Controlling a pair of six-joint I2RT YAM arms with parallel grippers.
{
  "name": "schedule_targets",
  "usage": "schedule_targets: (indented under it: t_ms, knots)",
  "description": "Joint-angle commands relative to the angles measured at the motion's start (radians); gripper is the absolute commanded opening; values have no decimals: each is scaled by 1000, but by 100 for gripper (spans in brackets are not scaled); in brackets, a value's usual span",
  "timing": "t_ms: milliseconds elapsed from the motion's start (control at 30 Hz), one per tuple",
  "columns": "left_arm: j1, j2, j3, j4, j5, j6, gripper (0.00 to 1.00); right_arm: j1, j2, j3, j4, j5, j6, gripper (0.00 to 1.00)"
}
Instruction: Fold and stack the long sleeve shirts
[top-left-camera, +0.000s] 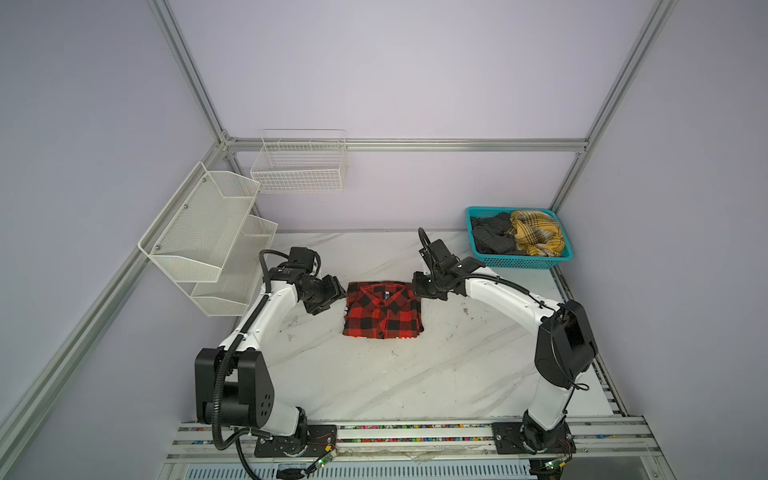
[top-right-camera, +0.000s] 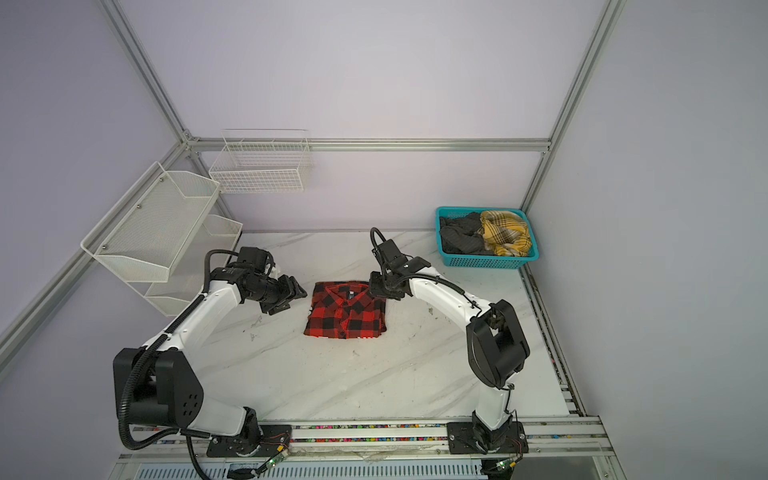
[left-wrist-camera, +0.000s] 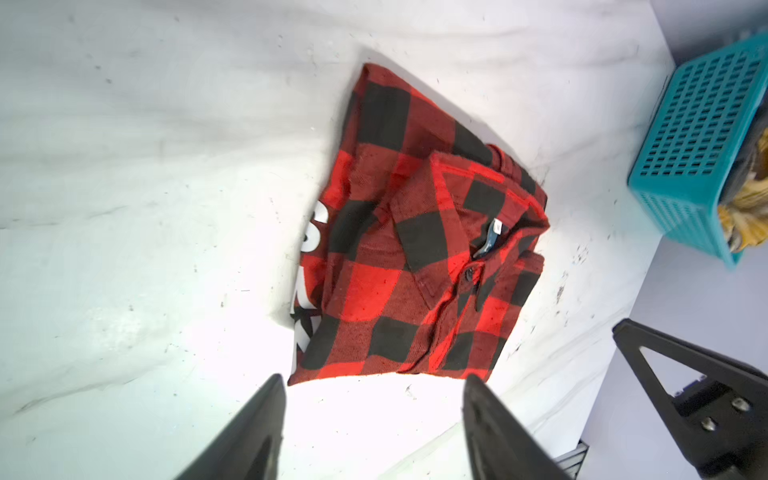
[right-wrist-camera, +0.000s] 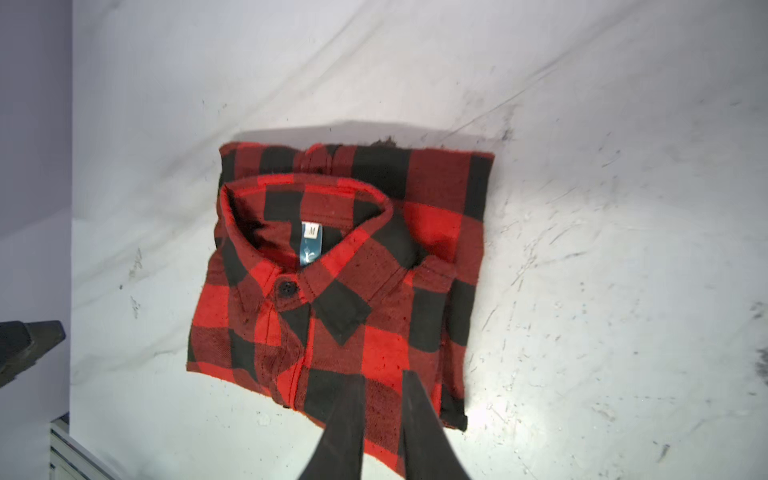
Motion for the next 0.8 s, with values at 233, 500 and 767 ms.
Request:
schedule_targets:
  t_ms: [233,500,767]
  knots:
    - [33,65,-199,169,169,7,82,-52,13,-43,-13,-22,-16,20]
    - [50,198,-242,336,228,-42,78,-54,22,-82,0,-22,-18,20]
    - [50,314,-218,418,261,-42,70,-55,20,-110,14,-16,-2,20]
